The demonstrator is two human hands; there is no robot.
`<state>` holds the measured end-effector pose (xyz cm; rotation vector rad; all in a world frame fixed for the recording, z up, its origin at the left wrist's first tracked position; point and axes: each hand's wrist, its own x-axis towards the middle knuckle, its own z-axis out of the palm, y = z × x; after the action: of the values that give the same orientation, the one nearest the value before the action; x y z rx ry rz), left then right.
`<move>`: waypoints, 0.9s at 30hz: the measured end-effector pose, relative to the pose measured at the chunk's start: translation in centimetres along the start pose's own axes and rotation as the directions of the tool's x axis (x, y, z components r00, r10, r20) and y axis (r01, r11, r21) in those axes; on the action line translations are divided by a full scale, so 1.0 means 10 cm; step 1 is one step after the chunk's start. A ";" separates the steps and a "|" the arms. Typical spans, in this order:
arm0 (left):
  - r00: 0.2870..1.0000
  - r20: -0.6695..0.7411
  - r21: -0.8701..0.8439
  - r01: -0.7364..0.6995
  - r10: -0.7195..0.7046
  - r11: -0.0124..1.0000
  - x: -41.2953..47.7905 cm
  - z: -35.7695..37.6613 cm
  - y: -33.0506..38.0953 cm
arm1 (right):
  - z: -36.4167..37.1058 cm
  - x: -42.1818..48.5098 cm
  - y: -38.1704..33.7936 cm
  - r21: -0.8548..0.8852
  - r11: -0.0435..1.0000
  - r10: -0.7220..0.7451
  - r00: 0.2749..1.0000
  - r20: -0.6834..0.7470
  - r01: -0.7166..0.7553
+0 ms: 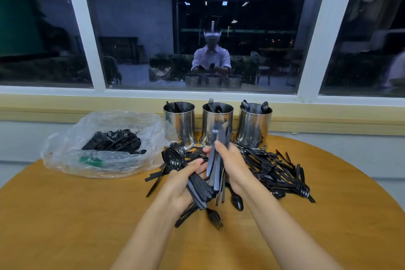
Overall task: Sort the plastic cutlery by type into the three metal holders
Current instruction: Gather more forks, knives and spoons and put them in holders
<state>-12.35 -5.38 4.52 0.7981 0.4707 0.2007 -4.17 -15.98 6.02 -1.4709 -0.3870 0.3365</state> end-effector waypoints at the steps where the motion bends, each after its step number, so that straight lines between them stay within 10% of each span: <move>1: 1.000 0.010 -0.008 -0.002 0.002 1.000 0.00 -0.03 0.00 | -0.03 0.03 -0.01 0.088 0.996 -0.018 0.999 -0.045 0.022; 6: 0.994 0.097 -0.044 -0.051 0.055 0.998 0.01 -0.15 0.06 | -0.12 0.10 -0.05 0.427 0.904 -0.004 0.998 0.065 -0.024; 16: 0.962 0.081 0.183 -0.271 0.260 0.945 0.05 -0.08 0.09 | 0.04 -0.04 0.07 -0.017 1.000 -0.015 0.895 0.447 0.025; 27: 0.960 -0.170 0.000 -0.225 0.222 0.974 0.22 -0.16 0.25 | -0.02 0.03 0.12 0.041 0.997 0.055 0.952 0.301 -0.071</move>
<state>-11.12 -1.92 4.63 0.8186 0.5376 0.4857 -3.80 -15.91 4.82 -1.3857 -0.5708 0.6208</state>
